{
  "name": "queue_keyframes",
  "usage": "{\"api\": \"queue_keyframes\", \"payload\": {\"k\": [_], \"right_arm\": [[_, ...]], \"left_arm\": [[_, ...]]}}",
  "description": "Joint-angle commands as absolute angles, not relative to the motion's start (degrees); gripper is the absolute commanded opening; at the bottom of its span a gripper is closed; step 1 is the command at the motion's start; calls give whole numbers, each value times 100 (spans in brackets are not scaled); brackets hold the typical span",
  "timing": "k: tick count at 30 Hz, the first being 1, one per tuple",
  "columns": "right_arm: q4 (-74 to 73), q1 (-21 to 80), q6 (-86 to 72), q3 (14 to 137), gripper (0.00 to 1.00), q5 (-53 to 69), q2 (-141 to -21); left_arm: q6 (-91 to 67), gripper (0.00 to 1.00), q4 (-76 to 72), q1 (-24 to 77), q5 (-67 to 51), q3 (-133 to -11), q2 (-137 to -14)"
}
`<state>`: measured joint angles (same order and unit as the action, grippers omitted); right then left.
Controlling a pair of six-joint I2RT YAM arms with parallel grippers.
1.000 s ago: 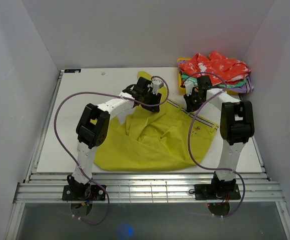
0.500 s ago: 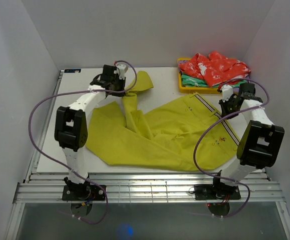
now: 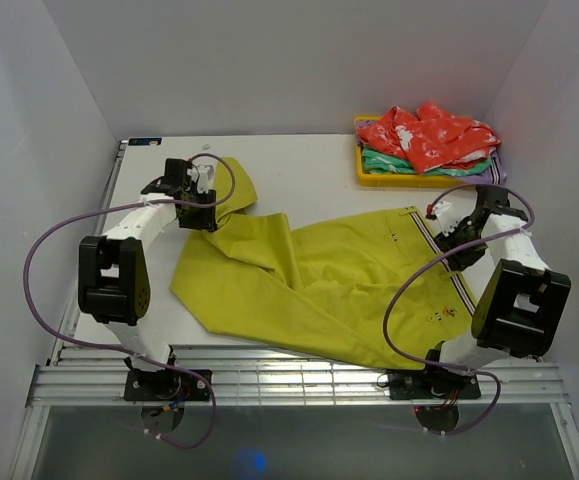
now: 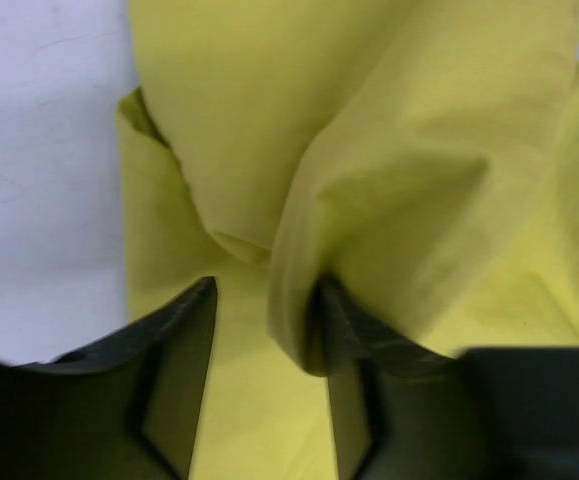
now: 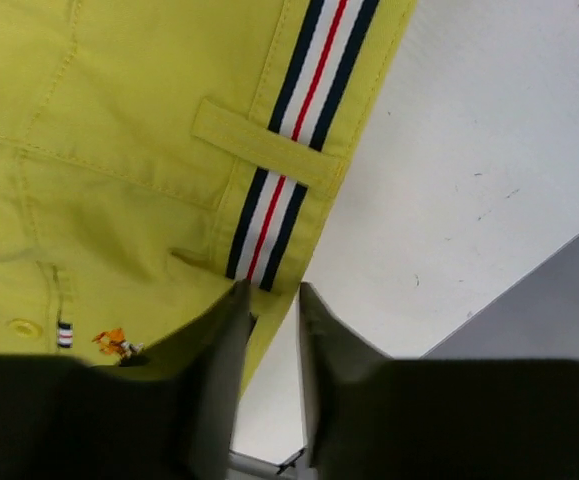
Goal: Fold and stack the trousers
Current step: Flatten the trousers out
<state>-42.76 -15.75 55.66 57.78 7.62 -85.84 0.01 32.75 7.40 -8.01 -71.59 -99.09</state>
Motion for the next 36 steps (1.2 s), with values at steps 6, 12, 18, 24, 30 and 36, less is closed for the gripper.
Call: {"api": "queue_keyframes", "payload": {"k": [6, 12, 18, 24, 30, 36], "right_arm": [[-4842, -1320, 5125, 8146, 74, 1521, -9491], [-4395, -967, 4133, 9016, 75, 1126, -10668], [-4527, -958, 3596, 9423, 75, 1274, -11636], [-4246, -932, 3235, 9080, 76, 1502, -11768], [-4228, -932, 3032, 9053, 57, 1538, -12023], [-4148, -940, 2953, 9062, 47, 1108, -12164]], "left_arm": [[1071, 70, 4025, 9, -1582, -7717, -9396], [2038, 71, 4342, -588, -1625, -7603, -9738], [2882, 69, 4395, -852, -2152, -7664, -10422], [2533, 68, 4289, -844, -3215, -8672, -11143], [2110, 61, 4158, -791, -3463, -9562, -12137], [2162, 41, 4446, -721, -3691, -10098, -12577]]}}
